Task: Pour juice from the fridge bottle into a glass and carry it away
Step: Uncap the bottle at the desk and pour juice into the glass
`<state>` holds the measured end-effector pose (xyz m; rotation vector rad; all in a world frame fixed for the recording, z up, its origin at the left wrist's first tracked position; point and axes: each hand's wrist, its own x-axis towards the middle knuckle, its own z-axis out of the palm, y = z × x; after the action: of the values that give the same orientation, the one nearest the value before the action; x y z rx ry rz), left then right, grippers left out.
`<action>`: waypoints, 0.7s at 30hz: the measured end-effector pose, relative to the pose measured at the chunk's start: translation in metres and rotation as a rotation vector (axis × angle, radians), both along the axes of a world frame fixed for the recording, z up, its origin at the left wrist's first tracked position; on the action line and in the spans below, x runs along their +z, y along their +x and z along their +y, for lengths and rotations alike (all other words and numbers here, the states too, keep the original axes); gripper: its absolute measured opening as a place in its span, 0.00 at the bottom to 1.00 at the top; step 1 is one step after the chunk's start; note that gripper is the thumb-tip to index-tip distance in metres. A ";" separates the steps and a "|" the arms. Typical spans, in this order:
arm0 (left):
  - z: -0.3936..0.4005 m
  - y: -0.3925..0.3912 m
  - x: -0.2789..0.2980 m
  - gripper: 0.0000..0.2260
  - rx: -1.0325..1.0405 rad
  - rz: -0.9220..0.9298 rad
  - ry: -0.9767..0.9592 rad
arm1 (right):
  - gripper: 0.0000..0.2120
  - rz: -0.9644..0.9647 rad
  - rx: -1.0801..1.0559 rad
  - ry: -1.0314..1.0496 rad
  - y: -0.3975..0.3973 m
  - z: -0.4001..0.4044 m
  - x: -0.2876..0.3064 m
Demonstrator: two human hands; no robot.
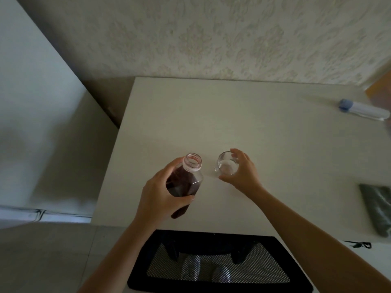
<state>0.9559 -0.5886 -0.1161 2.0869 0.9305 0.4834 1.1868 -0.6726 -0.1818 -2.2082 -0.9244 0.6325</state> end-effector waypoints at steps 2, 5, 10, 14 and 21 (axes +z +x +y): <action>0.004 0.003 0.004 0.38 -0.021 0.014 0.047 | 0.42 -0.040 0.011 -0.026 -0.001 -0.001 0.009; 0.013 0.009 0.018 0.39 -0.061 0.048 0.102 | 0.41 -0.105 0.060 -0.047 -0.003 -0.003 0.033; 0.023 0.022 0.054 0.40 -0.158 0.117 0.232 | 0.40 -0.200 0.132 -0.035 -0.006 -0.011 0.091; 0.028 0.031 0.085 0.40 -0.213 0.198 0.329 | 0.41 -0.243 0.149 -0.007 -0.010 -0.017 0.133; 0.026 0.039 0.132 0.40 -0.286 0.337 0.529 | 0.41 -0.318 0.167 -0.003 -0.015 -0.029 0.179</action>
<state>0.9952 -0.5621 0.0163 2.7956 0.7159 0.2438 1.1721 -0.7017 -0.0029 -2.2907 -1.2788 0.3605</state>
